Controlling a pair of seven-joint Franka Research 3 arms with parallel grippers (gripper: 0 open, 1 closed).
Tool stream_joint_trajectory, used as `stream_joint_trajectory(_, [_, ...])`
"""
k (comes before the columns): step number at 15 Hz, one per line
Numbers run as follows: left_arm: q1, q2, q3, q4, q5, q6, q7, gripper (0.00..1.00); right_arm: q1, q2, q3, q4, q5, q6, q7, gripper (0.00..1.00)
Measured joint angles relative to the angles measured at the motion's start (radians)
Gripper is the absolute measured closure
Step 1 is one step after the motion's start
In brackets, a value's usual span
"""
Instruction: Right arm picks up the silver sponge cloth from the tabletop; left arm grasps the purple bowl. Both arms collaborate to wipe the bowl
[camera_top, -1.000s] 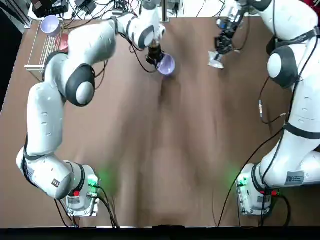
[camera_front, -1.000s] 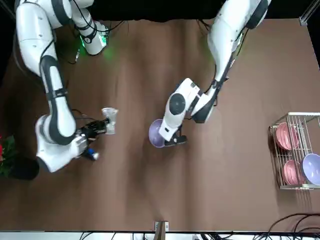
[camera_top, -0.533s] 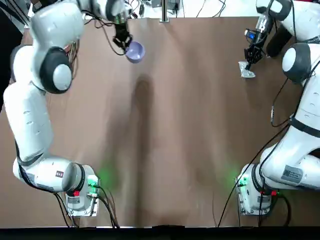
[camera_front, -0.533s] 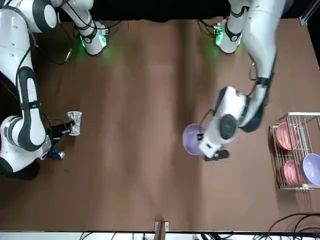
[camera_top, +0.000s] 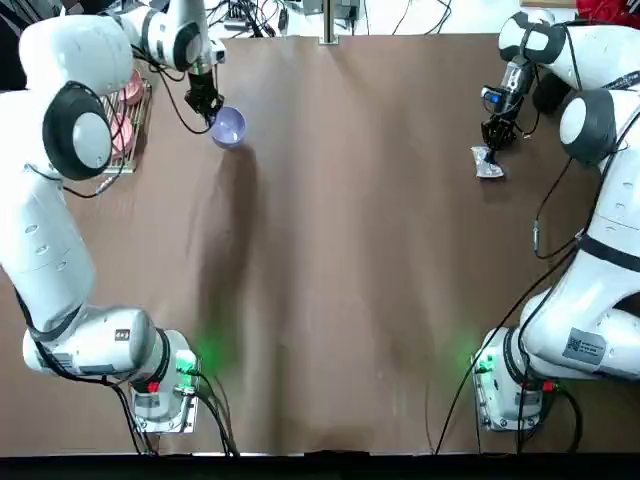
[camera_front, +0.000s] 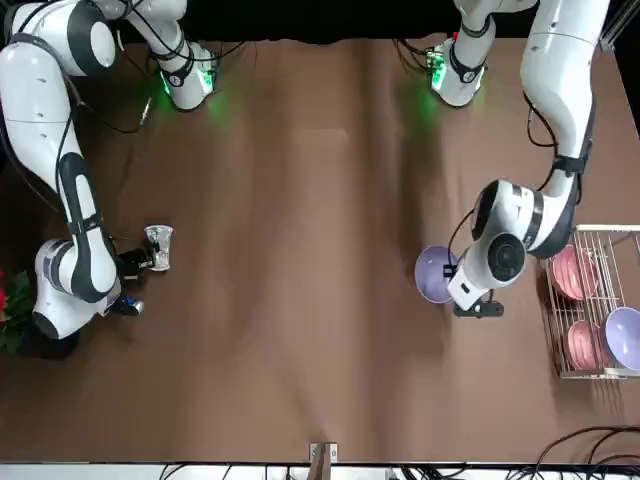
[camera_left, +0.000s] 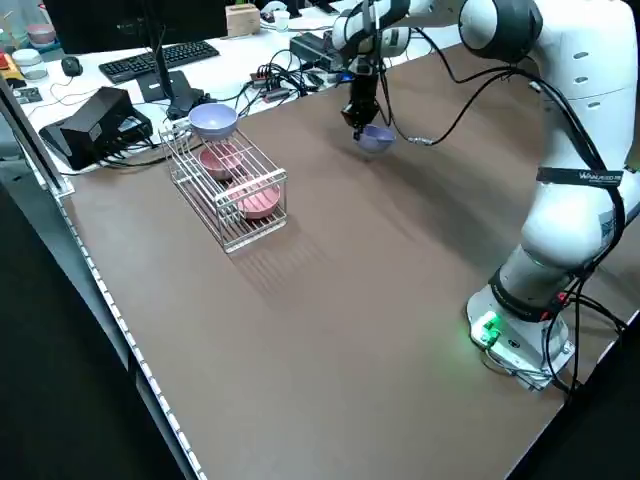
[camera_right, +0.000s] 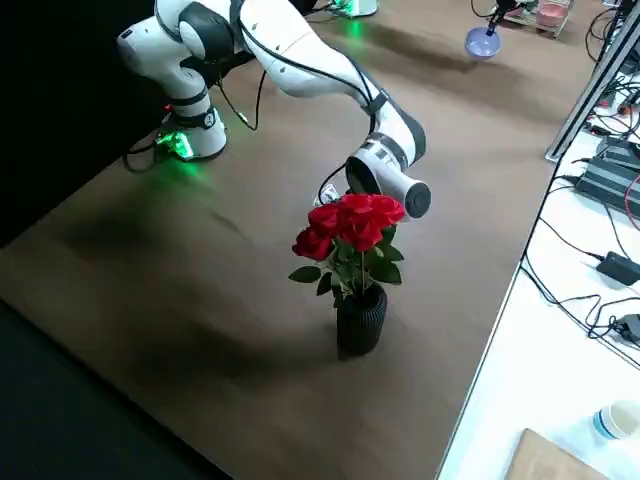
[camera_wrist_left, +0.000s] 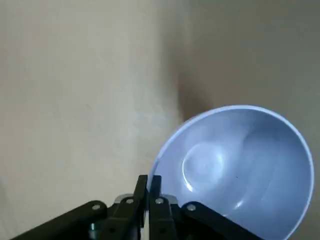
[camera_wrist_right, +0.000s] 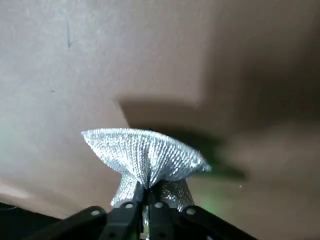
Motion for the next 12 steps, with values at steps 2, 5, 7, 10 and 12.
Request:
stream_joint_trajectory(2, [0.059, -0.008, -0.005, 0.000, 0.002, 0.022, 0.123, 0.95, -0.001, 0.003, 0.000, -0.001, -0.005, 0.022, -0.001, 0.80])
stream_joint_trajectory(5, [0.126, -0.015, -0.023, -0.003, 0.002, 0.067, 0.219, 0.95, -0.001, 0.002, 0.000, 0.013, -0.006, 0.025, -0.001, 0.52])
stream_joint_trajectory(7, [0.136, -0.008, -0.024, -0.020, 0.002, 0.098, 0.239, 0.95, -0.001, -0.009, -0.001, 0.050, -0.017, 0.007, -0.001, 0.33])
stream_joint_trajectory(10, [0.160, 0.018, -0.024, -0.037, 0.002, 0.116, 0.287, 0.94, 0.001, -0.044, 0.002, 0.237, -0.043, -0.221, -0.001, 0.00])
stream_joint_trajectory(12, [0.163, 0.030, -0.024, -0.040, 0.002, 0.116, 0.289, 0.90, 0.002, -0.069, 0.003, 0.364, -0.043, -0.302, -0.001, 0.00])
